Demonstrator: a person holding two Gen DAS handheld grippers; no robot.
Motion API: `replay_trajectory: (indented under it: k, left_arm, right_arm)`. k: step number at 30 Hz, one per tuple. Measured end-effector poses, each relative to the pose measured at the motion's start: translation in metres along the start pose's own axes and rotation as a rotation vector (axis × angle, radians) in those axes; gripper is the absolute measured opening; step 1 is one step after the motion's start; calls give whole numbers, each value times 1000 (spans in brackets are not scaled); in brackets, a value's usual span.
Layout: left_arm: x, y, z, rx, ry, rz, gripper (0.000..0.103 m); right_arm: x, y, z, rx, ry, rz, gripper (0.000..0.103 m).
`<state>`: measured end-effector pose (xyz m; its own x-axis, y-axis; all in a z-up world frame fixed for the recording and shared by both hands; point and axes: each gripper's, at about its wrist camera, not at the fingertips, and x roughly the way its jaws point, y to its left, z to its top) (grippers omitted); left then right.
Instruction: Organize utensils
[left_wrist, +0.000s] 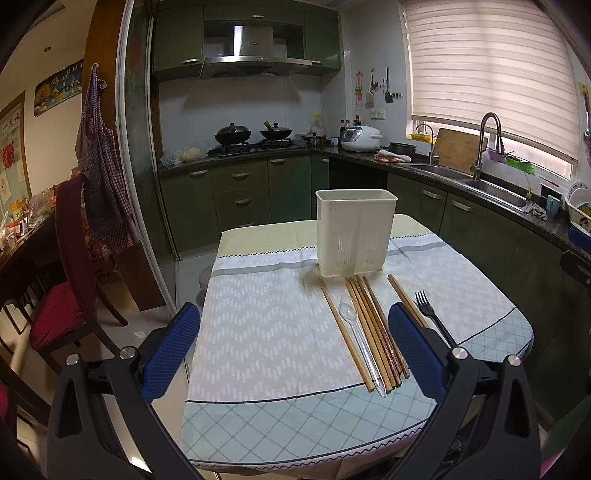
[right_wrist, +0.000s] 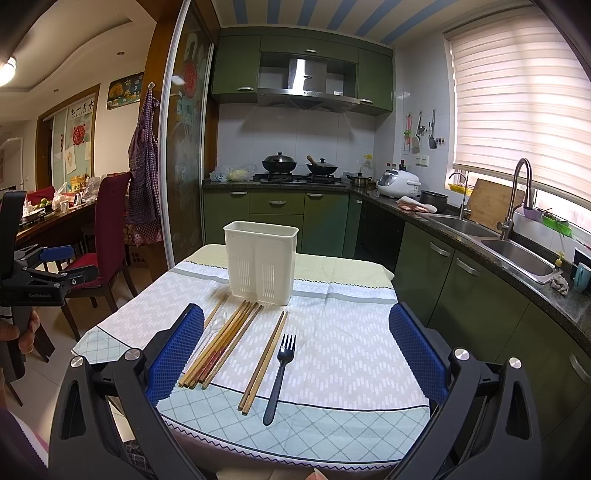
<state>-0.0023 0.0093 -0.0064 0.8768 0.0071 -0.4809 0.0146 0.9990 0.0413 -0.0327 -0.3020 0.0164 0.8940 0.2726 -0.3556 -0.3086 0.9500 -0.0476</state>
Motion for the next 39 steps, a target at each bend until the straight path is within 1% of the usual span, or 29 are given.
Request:
replay_trajectory:
  k: [19, 27, 30, 39]
  left_arm:
    - [0, 3, -3, -3, 1, 2, 97]
    - [0, 5, -4, -4, 6, 6, 97]
    - [0, 5, -4, -4, 6, 6, 97]
    - [0, 6, -5, -4, 12, 6, 97]
  right_arm:
    - [1, 0, 0, 2, 3, 0, 99]
    - [16, -6, -11, 6, 9, -9, 99]
    - [13, -1, -6, 8, 15, -13, 99]
    - [18, 0, -8, 13, 31, -15, 99]
